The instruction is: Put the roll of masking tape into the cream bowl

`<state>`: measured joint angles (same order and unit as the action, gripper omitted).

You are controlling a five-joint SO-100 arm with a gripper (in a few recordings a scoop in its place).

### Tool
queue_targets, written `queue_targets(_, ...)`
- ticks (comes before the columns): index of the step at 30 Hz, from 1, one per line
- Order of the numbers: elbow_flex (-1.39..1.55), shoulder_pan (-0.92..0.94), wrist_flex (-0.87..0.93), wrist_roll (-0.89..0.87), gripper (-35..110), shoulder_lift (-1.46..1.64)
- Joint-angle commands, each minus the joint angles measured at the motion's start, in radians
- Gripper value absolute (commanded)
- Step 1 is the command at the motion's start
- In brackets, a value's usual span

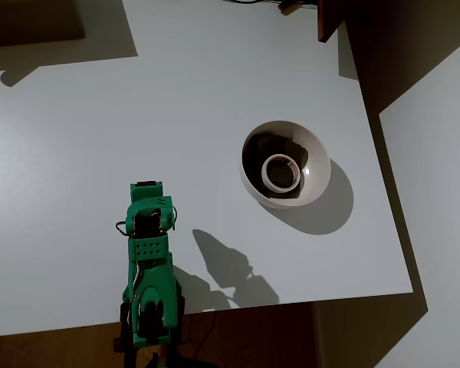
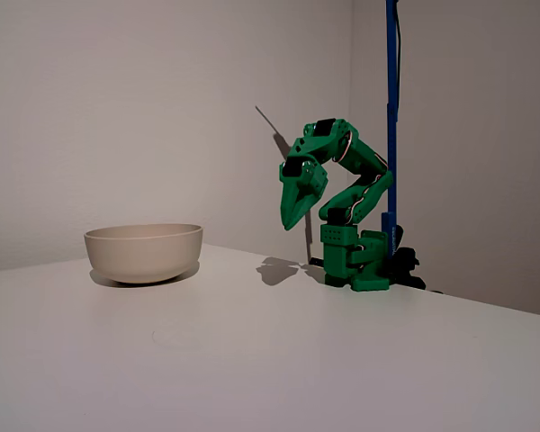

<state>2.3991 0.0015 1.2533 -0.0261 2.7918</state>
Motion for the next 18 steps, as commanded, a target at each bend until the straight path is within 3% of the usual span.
queue_targets(1, 0.041, -0.009, -0.035, -0.005, -8, 0.055)
queue_targets(18, 0.35, -0.04, -0.052, -0.005, -8, 0.324)
